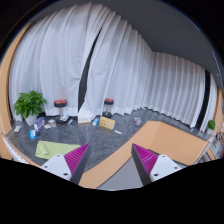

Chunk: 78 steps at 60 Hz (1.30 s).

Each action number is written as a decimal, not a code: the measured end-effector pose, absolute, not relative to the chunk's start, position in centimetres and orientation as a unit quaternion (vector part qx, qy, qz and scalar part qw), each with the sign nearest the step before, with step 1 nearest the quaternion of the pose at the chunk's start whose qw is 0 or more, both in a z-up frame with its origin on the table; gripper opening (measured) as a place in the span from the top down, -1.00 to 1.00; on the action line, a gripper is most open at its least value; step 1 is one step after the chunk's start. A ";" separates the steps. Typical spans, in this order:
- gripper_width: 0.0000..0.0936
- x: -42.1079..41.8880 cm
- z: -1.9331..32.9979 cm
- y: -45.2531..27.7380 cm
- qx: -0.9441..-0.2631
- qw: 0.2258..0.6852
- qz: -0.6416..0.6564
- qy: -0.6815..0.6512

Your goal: Fold towel

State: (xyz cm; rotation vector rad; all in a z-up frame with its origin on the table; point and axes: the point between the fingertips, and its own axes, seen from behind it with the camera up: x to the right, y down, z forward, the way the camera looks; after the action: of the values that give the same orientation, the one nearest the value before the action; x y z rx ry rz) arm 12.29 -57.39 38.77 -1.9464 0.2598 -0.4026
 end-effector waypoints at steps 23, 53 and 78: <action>-0.81 8.9 26.2 -57.4 -0.862 0.468 -0.152 0.118; -0.81 -23.9 7.6 -42.0 -0.905 0.422 -0.014 0.053; -0.75 -32.3 1.3 -20.9 -0.905 0.422 -0.047 -0.004</action>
State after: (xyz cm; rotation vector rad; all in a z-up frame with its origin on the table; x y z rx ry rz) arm -32.33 -20.86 1.34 -2.2676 -0.0094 -0.1177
